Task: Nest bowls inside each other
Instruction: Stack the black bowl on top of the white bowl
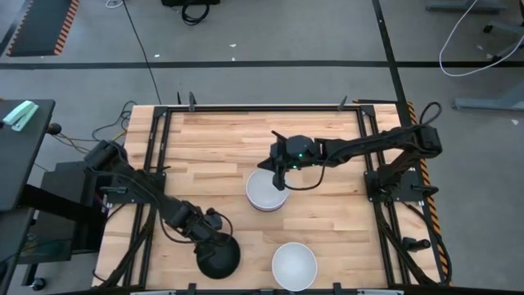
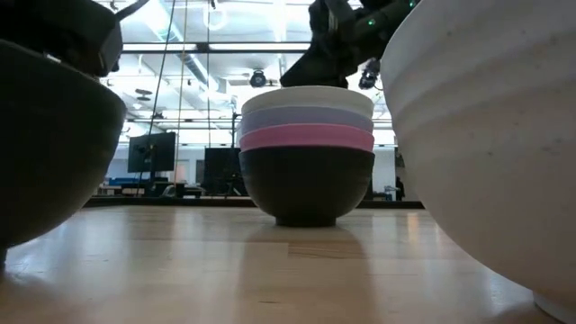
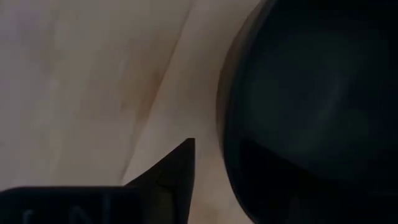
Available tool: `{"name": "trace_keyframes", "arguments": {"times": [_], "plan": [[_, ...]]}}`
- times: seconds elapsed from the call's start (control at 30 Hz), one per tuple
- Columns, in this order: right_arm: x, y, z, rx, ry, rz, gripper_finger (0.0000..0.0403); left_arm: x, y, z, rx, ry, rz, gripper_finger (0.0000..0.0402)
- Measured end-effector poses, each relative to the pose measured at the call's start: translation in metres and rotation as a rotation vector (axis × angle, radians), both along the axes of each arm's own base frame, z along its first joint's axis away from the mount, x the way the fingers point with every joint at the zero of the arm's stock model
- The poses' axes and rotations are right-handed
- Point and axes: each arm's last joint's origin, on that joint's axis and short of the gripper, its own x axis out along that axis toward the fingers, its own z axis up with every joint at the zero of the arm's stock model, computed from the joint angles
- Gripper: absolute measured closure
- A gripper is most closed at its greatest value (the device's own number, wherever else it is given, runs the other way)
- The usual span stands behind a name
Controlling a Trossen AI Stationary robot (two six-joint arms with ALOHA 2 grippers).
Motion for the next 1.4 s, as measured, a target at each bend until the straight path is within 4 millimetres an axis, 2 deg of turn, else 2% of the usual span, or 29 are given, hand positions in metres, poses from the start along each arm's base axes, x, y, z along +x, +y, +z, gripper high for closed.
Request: {"name": "trace_keyframes", "arguments": {"times": [0.27,0.43,0.6,0.73,0.9,1.1,1.23,1.4], "plan": [[-0.008,0.018,0.005,0.009,0.032,0.037,0.0400,0.004,0.002,-0.008,0.010,0.020,-0.016,0.0288],[-0.013,0.027,0.007,0.021,0.060,0.059,0.0399,0.009,0.008,-0.007,0.014,0.013,-0.018,0.0327],[-0.030,0.039,0.003,0.067,0.219,0.036,0.0399,0.013,0.014,-0.007,0.017,0.005,-0.042,0.0385],[-0.047,0.054,0.008,0.065,0.283,-0.009,0.0395,0.015,0.019,-0.007,0.021,0.002,-0.047,0.0384],[-0.067,0.077,0.028,0.064,0.231,-0.004,0.0392,0.019,0.025,-0.004,0.024,0.013,-0.072,0.0391],[-0.093,0.099,0.041,0.105,0.218,-0.028,0.0393,0.029,0.032,0.013,0.040,0.011,-0.106,0.0390],[-0.106,0.112,0.037,0.139,0.286,-0.060,0.0393,0.037,0.039,0.033,0.063,0.011,-0.125,0.0392],[-0.115,0.130,0.030,0.186,0.353,-0.068,0.0393,0.048,0.052,0.068,0.127,0.005,-0.122,0.0392]]}}
